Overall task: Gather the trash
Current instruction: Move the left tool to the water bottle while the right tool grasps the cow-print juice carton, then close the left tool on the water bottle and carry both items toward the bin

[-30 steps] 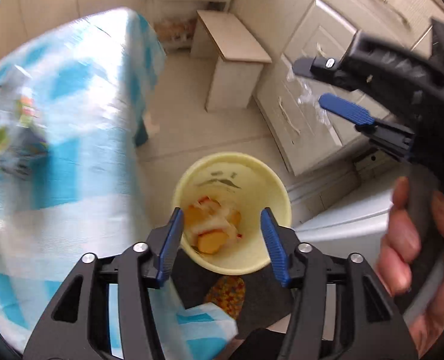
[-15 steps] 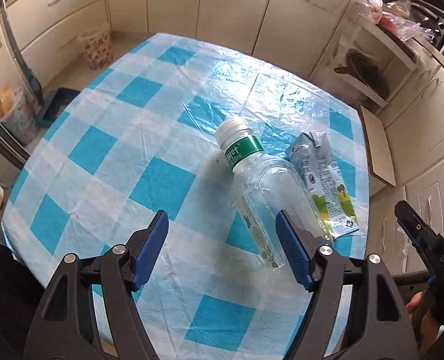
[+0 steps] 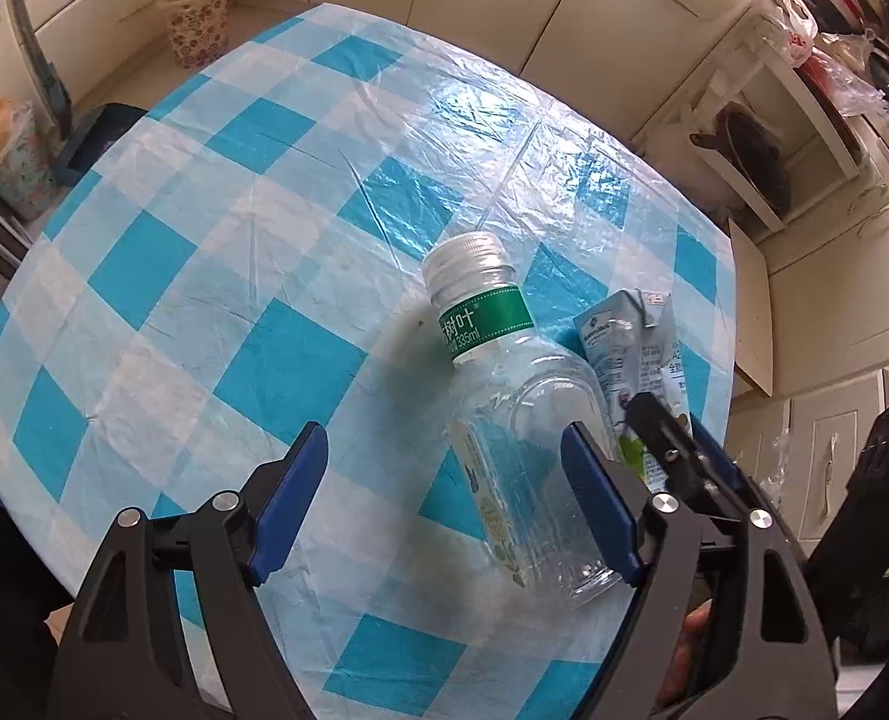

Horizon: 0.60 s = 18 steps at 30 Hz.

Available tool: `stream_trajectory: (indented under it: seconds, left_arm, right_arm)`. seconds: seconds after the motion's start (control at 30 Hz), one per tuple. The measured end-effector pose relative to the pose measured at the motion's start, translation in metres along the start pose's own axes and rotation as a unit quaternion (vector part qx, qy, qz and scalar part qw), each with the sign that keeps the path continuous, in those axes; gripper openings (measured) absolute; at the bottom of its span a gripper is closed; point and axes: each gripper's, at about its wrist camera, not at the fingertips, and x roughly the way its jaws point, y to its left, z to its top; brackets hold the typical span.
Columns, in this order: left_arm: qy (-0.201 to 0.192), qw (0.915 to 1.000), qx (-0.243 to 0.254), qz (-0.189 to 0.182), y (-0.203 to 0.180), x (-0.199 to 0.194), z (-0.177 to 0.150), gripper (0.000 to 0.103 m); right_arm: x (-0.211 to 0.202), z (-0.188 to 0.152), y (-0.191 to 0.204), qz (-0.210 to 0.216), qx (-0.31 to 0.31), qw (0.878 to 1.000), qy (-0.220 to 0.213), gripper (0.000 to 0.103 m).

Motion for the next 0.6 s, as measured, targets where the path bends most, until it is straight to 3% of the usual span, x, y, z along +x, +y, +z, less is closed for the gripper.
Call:
stream_trajectory:
  seconds: [0.13, 0.23, 0.3, 0.6]
  left_arm:
    - [0.014, 0.9998, 0.007, -0.009, -0.004, 0.006, 0.006, 0.077]
    - [0.017, 0.9997, 0.019, -0.003, -0.008, 0.008, 0.007, 0.079]
    - [0.022, 0.9994, 0.025, -0.004, -0.009, 0.011, 0.009, 0.081]
    - [0.037, 0.9965, 0.074, 0.01, -0.033, 0.018, -0.002, 0.082]
  right_arm:
    - [0.015, -0.008, 0.014, -0.015, -0.046, 0.999, 0.025, 0.059]
    - [0.019, -0.01, 0.022, -0.001, -0.063, 0.997, 0.043, 0.036]
    - [0.017, -0.01, 0.022, -0.003, -0.061, 0.997, 0.046, 0.035]
    - [-0.028, -0.002, -0.037, -0.006, 0.043, 0.999, 0.009, 0.034]
